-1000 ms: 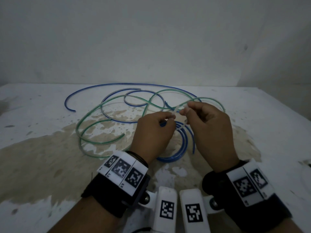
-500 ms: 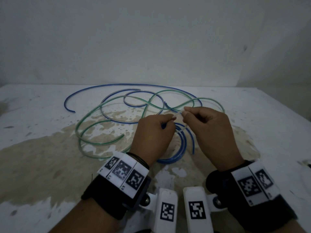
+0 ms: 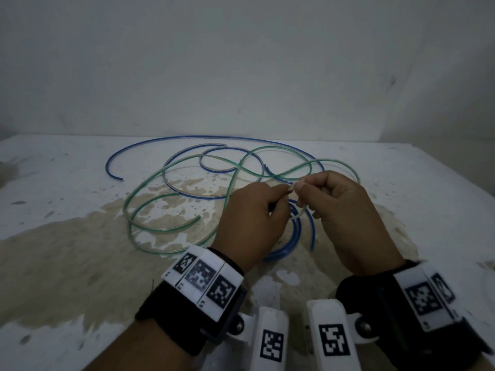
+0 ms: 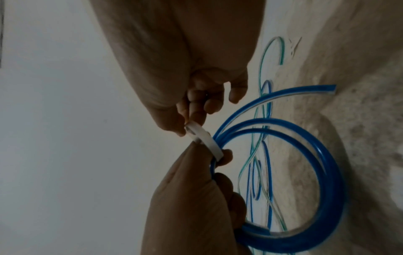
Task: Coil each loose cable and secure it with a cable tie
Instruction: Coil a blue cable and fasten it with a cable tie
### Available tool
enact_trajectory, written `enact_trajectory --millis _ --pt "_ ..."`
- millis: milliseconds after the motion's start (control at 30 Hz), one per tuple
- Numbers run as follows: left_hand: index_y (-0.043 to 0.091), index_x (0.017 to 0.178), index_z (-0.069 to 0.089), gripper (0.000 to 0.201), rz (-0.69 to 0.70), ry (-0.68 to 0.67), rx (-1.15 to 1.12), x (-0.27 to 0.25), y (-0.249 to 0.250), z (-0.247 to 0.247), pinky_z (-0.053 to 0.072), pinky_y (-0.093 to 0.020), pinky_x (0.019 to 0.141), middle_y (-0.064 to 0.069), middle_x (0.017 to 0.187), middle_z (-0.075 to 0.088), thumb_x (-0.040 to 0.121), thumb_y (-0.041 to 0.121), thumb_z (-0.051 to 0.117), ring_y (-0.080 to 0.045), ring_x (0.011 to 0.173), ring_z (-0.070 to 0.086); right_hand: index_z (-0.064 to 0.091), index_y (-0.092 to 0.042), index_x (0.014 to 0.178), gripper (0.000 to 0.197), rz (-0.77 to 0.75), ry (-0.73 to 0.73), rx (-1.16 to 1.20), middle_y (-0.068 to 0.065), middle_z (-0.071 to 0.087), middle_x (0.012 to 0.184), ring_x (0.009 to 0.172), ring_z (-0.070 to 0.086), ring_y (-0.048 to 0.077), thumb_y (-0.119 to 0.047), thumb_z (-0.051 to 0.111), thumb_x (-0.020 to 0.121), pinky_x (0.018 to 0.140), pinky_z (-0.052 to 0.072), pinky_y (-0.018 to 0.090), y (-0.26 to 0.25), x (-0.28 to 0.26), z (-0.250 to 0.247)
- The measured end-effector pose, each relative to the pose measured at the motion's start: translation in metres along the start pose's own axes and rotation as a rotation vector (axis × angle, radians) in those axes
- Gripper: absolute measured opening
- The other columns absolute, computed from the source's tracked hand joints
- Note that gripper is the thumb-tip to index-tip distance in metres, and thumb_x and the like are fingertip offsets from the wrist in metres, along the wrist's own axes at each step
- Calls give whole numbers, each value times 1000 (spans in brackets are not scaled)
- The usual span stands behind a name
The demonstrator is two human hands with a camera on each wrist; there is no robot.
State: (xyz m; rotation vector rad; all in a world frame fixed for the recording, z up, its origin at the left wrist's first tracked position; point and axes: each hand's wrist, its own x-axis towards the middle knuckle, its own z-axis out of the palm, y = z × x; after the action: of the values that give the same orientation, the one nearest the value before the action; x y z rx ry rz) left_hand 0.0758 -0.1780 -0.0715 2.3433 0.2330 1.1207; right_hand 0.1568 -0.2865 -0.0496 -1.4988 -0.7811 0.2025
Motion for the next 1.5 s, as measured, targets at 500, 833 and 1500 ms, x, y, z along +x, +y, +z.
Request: enact_trajectory --millis 500,833,1500 --pt "5 80 70 27 56 -4 -56 -4 2 6 40 -32 62 -8 67 62 93 18 50 -15 64 52 61 -11 71 14 -88 56 8 -5 62 63 60 58 3 -9 66 84 59 47 14 0 1 -1" --pt "8 83 70 36 -83 -99 -139 -4 4 6 44 -23 62 -1 73 66 91 29 42 -8 68 55 60 -8 72 12 -230 180 -142 10 62 70 63 57 19 -7 66 82 60 47 26 1 -4 4" --pt "7 84 69 27 -31 -25 -106 -3 3 4 36 -5 65 6 71 57 93 19 47 -3 64 48 67 -13 73 13 -190 134 -160 -12 66 72 68 60 3 -10 65 85 64 45 12 1 -3 2"
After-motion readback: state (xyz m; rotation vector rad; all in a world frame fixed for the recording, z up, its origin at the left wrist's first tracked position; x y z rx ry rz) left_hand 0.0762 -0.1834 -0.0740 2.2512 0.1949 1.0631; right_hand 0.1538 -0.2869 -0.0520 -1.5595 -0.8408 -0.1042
